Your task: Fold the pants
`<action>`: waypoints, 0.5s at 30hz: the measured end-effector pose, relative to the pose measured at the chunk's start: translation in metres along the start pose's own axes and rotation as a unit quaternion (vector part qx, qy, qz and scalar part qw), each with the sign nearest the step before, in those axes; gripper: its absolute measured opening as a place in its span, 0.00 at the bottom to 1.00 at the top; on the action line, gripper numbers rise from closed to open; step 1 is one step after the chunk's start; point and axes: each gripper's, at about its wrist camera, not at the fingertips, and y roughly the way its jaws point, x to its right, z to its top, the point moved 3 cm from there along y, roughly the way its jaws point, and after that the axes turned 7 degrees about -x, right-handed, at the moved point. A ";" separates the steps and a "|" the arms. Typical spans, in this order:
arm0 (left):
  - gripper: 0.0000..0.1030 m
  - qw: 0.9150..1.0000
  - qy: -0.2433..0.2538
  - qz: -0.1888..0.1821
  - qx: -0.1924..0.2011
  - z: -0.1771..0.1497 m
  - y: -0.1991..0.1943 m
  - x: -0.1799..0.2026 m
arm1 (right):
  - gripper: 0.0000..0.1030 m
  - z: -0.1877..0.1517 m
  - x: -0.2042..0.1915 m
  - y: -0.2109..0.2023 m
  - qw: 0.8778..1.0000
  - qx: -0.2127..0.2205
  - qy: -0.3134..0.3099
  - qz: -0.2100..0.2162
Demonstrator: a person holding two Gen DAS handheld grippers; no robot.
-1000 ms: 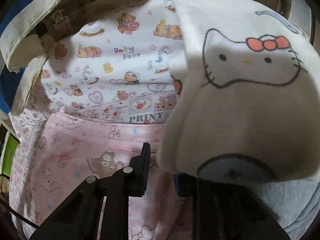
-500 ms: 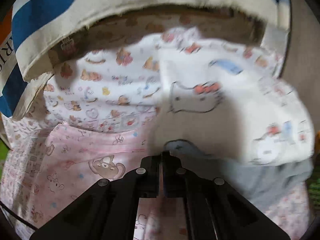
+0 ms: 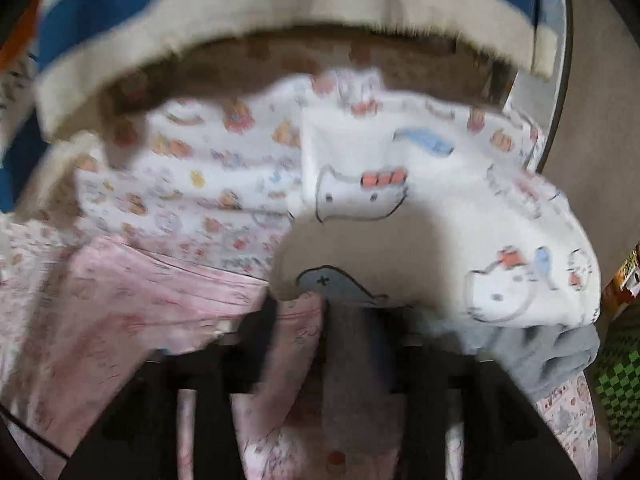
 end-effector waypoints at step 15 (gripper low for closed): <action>0.52 0.991 0.049 0.051 0.117 -0.079 -0.120 0.042 | 0.55 -0.099 -0.002 -0.178 0.989 0.097 -0.011 0.111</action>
